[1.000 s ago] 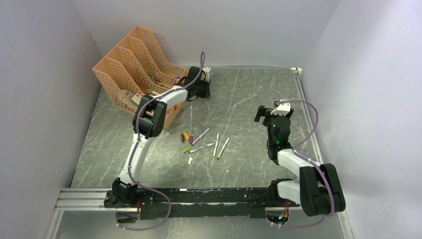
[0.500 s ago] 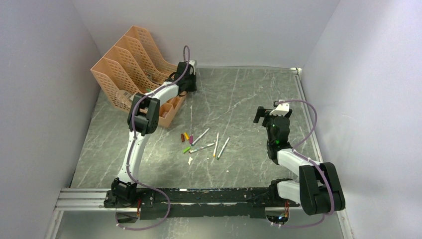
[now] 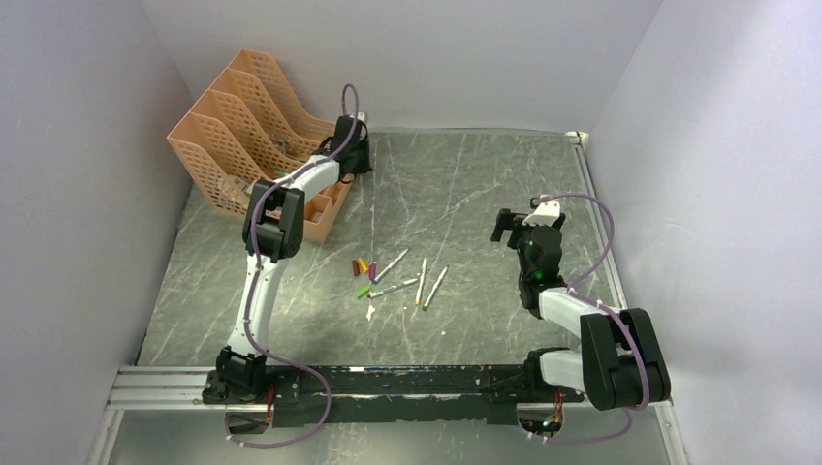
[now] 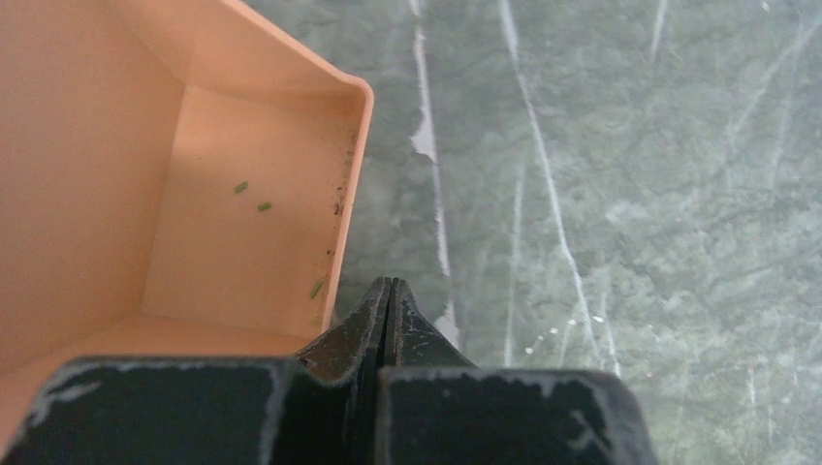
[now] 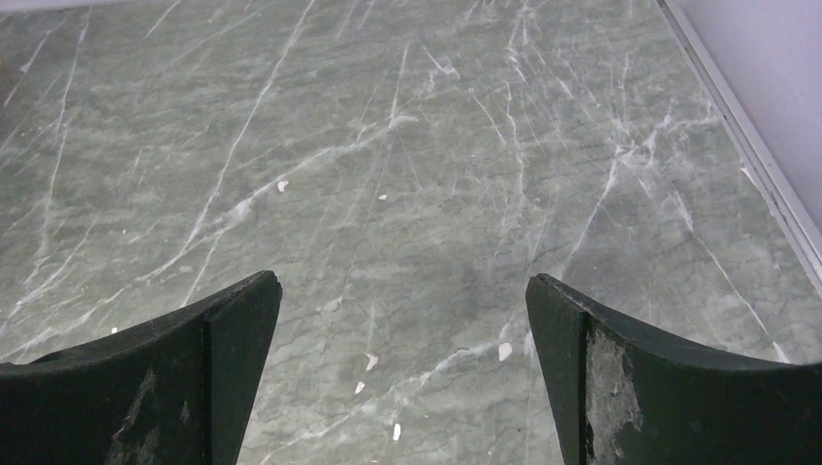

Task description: Insert the pens into the pen caps

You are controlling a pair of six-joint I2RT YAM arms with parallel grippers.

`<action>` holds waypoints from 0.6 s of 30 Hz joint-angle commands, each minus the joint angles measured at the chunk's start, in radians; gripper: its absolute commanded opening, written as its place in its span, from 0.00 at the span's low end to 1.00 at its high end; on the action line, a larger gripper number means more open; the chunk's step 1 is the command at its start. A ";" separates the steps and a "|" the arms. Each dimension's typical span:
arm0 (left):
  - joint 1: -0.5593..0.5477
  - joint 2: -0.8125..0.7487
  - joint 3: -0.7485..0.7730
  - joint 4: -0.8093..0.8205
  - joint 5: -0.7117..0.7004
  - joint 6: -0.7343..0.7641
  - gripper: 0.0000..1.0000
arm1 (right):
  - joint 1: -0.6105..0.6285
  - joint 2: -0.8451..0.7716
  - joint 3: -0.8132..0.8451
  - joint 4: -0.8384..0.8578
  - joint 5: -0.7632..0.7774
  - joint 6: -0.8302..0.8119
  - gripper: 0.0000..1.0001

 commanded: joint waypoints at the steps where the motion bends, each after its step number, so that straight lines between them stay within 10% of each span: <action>1: 0.086 -0.033 0.028 -0.047 -0.109 0.007 0.07 | 0.000 0.007 0.022 0.001 -0.010 0.005 1.00; 8: 0.089 -0.099 -0.064 0.112 0.062 0.059 0.11 | 0.000 0.005 0.035 -0.003 -0.047 0.005 1.00; 11: 0.077 -0.166 -0.162 0.236 0.130 0.076 0.37 | 0.000 -0.006 0.035 0.004 -0.072 0.010 1.00; 15: 0.041 -0.253 -0.247 0.326 0.203 0.140 0.99 | 0.000 -0.032 0.039 -0.010 -0.103 0.003 1.00; 18: -0.012 -0.368 -0.358 0.417 0.193 0.212 1.00 | 0.002 -0.048 0.031 0.001 -0.129 0.004 1.00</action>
